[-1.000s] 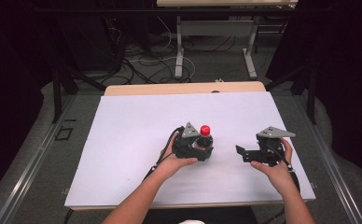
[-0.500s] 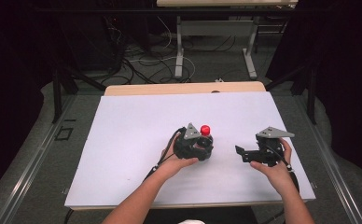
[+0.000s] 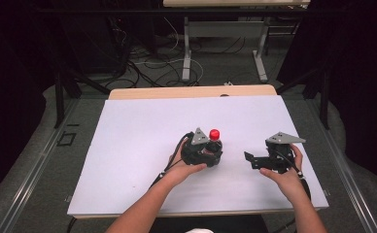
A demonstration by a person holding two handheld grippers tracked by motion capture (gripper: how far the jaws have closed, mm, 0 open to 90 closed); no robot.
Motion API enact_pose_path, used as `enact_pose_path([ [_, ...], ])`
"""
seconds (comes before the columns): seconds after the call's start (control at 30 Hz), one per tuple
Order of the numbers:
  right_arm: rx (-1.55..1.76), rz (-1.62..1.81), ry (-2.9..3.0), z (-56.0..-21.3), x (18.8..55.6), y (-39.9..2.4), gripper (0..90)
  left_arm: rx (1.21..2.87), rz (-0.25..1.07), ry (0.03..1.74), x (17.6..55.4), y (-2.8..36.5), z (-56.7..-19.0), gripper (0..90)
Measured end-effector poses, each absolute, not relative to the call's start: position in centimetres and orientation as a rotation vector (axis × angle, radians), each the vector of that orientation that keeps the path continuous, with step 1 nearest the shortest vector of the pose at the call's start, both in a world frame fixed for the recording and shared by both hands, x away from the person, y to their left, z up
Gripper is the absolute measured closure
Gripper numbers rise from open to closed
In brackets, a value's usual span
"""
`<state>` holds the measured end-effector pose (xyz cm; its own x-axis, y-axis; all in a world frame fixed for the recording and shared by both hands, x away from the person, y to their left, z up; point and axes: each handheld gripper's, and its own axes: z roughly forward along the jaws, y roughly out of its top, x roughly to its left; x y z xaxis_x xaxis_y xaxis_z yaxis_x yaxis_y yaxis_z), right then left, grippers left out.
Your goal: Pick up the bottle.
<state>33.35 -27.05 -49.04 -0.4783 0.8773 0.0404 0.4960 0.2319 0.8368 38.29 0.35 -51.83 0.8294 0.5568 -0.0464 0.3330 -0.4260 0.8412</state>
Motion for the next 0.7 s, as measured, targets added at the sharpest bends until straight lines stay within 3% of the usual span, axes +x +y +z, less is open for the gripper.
enact_pose_path([
  [0.7,1.251,1.166,2.07,-49.08,33.34,-26.94,7.0,2.062,0.312,0.65,38.17,0.51,-51.66,30.1],
])
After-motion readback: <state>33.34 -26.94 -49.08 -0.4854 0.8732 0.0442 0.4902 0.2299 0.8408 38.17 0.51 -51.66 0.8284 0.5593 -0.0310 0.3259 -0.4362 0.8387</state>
